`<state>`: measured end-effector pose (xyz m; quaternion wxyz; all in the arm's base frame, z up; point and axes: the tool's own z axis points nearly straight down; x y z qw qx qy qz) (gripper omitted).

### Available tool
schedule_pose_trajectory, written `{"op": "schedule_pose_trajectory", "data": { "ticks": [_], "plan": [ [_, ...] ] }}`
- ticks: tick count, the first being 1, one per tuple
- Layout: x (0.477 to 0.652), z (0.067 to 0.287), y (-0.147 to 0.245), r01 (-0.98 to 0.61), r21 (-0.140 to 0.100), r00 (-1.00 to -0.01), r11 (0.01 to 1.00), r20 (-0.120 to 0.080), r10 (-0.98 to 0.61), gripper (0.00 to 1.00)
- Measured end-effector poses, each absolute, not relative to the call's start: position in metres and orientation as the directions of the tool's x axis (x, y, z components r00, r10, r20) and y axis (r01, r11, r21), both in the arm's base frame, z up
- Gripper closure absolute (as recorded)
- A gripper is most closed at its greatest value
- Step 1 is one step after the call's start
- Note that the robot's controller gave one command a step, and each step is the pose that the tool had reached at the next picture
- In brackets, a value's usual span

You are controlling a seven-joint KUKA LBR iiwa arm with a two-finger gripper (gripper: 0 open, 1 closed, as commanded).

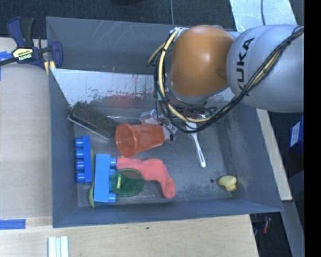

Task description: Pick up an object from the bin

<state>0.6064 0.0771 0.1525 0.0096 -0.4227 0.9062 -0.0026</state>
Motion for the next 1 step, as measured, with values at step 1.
{"op": "schedule_pose_trajectory", "data": {
  "ticks": [1],
  "plan": [
    [0.6091,0.1851,0.0771,-0.764,-0.019,-0.644,0.645,-0.023,-0.764,1.00]
  ]
}}
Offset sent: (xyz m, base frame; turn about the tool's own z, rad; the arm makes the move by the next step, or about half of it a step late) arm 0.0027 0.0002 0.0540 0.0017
